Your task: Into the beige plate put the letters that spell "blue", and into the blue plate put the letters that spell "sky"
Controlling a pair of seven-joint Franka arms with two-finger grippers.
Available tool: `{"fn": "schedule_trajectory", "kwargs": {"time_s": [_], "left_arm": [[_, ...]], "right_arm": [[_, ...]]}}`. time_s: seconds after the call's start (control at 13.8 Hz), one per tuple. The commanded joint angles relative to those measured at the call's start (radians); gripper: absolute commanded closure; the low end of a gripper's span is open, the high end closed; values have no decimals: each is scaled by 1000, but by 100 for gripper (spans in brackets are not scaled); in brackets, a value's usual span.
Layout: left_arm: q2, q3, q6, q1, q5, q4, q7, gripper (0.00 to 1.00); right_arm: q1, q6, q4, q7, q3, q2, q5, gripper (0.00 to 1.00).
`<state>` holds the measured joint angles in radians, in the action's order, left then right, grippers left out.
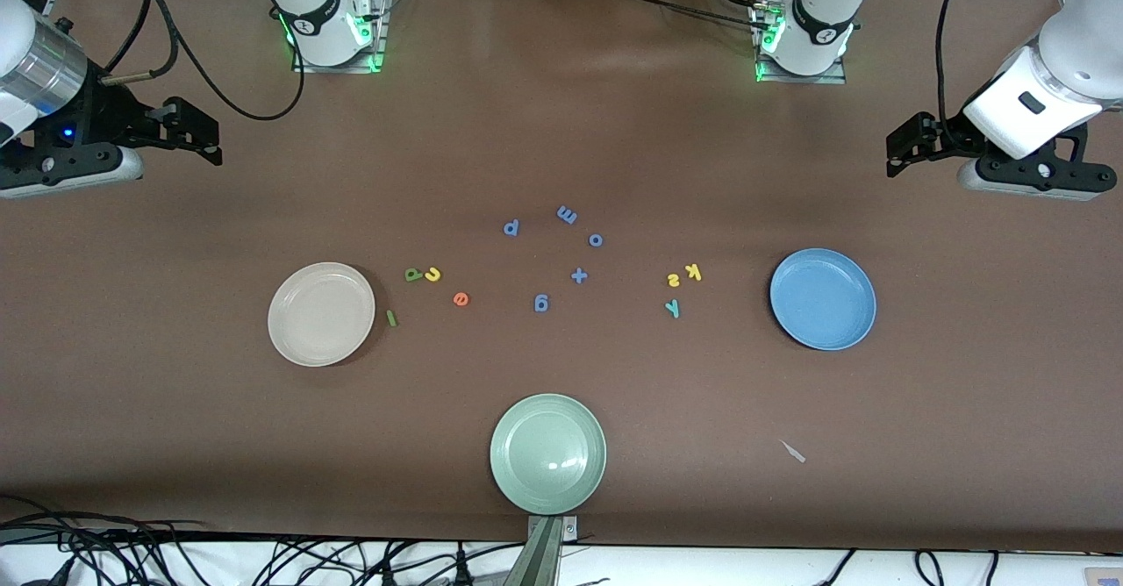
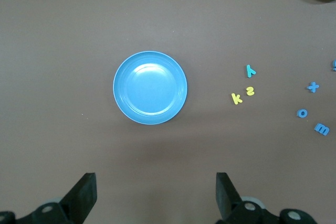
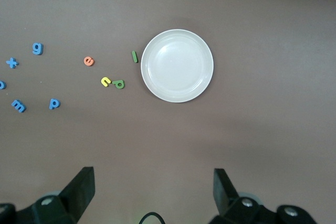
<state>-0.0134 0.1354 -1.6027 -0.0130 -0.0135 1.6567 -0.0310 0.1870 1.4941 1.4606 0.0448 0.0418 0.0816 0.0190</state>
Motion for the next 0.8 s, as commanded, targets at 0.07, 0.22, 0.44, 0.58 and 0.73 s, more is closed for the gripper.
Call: {"fn": "schedule_trajectory", "kwargs": {"time_s": [0.07, 0.22, 0.44, 0.58, 0.73], "left_arm": [[-11, 1, 15, 1, -6, -5, 17, 0], [-13, 1, 15, 1, -6, -3, 17, 0], [-11, 1, 15, 1, -6, -3, 17, 0], [-13, 1, 15, 1, -6, -3, 17, 0], [-11, 1, 15, 1, -6, -3, 17, 0]], "right_arm": [[-15, -24, 27, -8, -13, -19, -11, 0], [-17, -25, 18, -6, -11, -13, -13, 0], [-17, -22, 20, -8, -11, -11, -5, 0], [-15, -26, 20, -11, -11, -11, -5, 0], [-14, -31, 21, -8, -13, -11, -8, 0]]}}
